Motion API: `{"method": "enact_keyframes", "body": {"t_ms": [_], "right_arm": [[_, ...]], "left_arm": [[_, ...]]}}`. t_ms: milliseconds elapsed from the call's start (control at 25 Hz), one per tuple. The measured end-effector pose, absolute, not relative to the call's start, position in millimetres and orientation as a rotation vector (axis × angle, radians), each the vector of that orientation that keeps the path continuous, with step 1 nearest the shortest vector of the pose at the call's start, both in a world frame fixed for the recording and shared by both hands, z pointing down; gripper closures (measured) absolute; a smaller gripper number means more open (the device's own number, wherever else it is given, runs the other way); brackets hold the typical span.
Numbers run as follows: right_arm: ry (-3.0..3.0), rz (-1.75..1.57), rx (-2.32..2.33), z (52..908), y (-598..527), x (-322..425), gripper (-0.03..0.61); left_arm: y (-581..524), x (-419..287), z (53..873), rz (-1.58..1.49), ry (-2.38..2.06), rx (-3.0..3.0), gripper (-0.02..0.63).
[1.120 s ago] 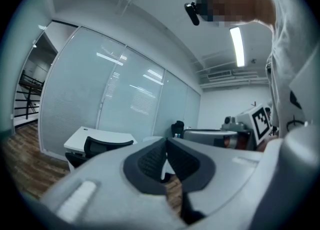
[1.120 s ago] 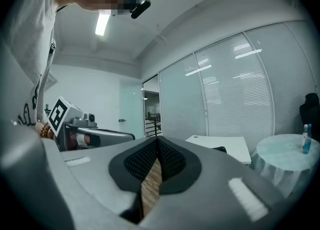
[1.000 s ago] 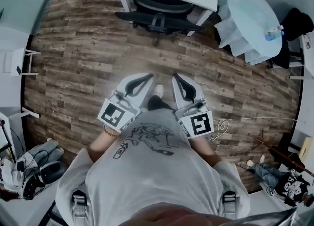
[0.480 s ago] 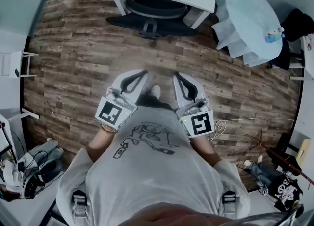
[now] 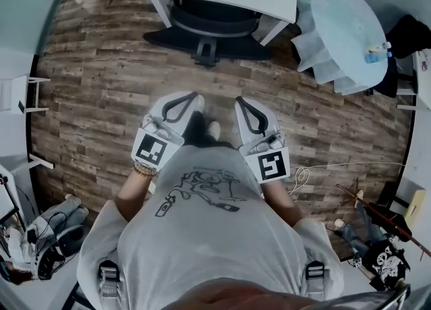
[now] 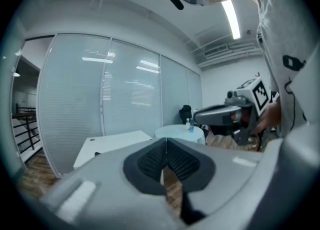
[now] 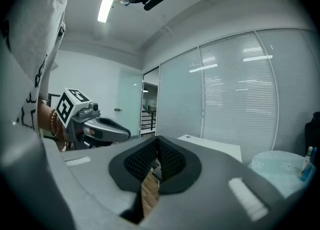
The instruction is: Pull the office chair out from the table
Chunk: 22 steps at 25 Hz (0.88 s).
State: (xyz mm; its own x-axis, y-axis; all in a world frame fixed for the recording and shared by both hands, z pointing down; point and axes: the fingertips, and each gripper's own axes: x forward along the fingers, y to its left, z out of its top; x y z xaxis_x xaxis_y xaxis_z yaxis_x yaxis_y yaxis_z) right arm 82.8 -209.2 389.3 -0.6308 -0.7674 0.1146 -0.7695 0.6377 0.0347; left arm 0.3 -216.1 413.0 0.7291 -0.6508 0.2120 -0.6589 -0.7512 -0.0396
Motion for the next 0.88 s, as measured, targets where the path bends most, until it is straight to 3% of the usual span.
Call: {"method": "enact_keyframes", "body": {"t_ms": [280, 880], "right_arm": [[-2.634, -0.044, 1.211, 414, -265, 69, 0.56], [-2.393, -0.04, 0.976, 521, -371, 56, 0.471]], "left_arm": [[-272, -14, 437, 0.488, -1.034, 2.939, 0.586], [-386, -54, 572, 1.254, -0.805, 3.022, 0.506]]}}
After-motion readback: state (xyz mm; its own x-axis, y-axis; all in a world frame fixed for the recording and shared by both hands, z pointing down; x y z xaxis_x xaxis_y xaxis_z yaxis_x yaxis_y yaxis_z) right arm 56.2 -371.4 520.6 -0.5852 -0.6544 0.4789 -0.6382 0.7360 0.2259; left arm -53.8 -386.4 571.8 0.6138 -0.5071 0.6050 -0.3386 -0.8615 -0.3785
